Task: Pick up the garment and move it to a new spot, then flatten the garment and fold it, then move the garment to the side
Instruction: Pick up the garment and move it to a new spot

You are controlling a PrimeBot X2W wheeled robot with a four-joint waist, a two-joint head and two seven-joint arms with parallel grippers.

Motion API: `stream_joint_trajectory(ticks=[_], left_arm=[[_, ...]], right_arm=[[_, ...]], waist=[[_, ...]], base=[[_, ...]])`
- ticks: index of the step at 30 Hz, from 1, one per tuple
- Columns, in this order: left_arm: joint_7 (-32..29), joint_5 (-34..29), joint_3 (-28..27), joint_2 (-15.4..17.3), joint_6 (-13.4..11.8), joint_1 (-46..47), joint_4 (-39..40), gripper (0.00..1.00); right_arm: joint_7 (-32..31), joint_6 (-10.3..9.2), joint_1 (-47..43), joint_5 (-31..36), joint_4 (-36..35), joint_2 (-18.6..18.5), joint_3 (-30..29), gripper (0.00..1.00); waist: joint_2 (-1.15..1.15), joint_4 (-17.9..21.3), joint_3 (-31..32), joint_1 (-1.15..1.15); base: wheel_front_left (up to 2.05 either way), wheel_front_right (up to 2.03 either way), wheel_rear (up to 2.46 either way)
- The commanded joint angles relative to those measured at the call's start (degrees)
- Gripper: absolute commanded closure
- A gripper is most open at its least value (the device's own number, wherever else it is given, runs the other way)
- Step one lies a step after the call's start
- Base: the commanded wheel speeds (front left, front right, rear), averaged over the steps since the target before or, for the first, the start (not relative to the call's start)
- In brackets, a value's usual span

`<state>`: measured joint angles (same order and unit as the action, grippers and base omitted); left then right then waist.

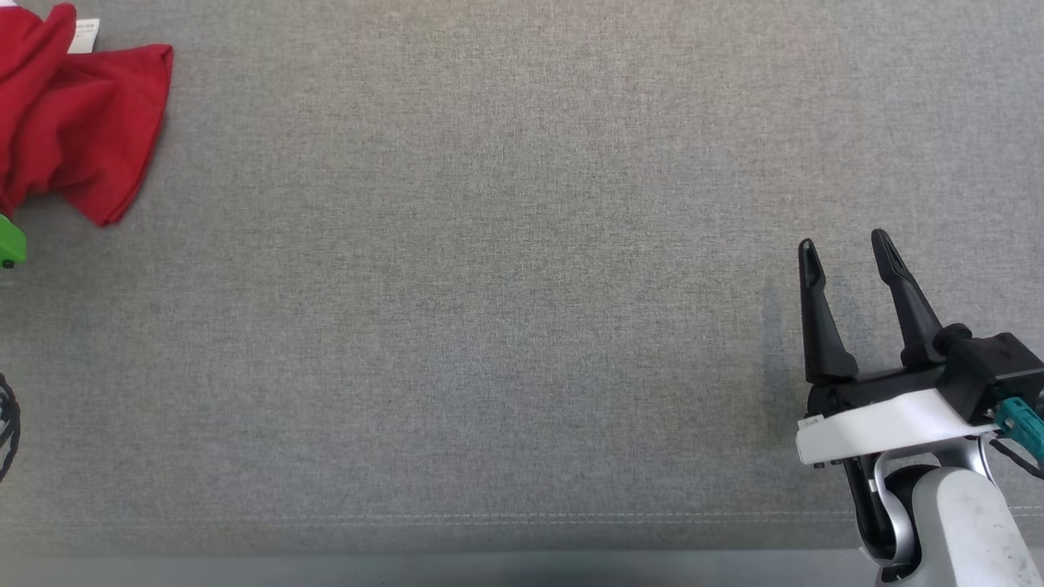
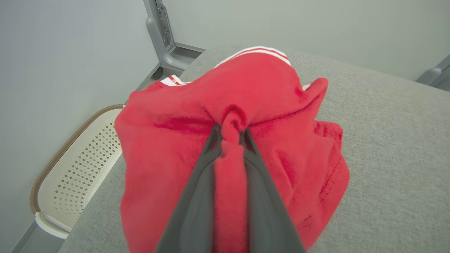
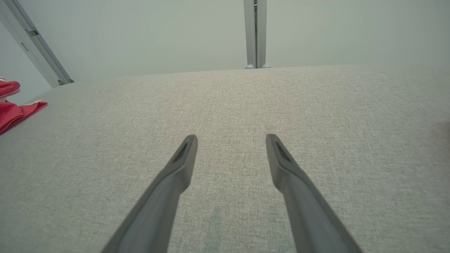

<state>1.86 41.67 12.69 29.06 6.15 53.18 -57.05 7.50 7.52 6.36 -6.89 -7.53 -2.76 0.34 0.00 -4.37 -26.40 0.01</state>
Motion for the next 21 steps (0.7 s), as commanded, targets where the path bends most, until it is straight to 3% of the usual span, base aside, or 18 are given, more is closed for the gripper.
stream_joint_trajectory(ticks=[1, 6, 11, 15, 21], left_arm=[[2.3, -0.8, 0.0, 0.0, 0.1, -1.1, 0.8, 1.00], [9.0, -1.5, 0.4, -1.0, -0.4, -4.7, 5.3, 1.00], [11.8, -3.4, 1.2, -2.9, -3.5, -10.1, 14.8, 1.00], [12.1, -5.1, 2.7, -4.3, -6.9, -16.7, 25.9, 1.00], [7.8, -7.3, 7.4, -6.2, -11.5, -26.7, 42.7, 1.00]], right_arm=[[0.4, -0.06, -0.5, -0.6, 0.4, -0.2, 0.1, 0.00], [0.6, -0.06, -1.6, -1.7, 1.4, -0.2, 0.6, 0.00], [0.7, -0.05, -2.7, -2.1, 2.0, -0.2, 0.8, 0.00], [1.1, -0.05, -2.9, -2.7, 2.7, -0.2, 1.4, 0.00], [1.6, -0.05, -3.8, -3.6, 3.5, -0.2, 1.6, 0.00]], waist=[[0.00, -0.6, 2.3, -0.01], [0.00, -0.9, 6.0, -0.01], [0.00, -1.3, 8.7, -0.01], [0.00, -0.7, 10.8, -0.01], [0.00, 0.9, 12.9, -0.01]], base=[[0.00, 0.00, 0.00], [0.00, 0.00, 0.00], [0.00, 0.00, 0.00], [0.00, 0.00, 0.00], [0.00, 0.00, 0.00]])
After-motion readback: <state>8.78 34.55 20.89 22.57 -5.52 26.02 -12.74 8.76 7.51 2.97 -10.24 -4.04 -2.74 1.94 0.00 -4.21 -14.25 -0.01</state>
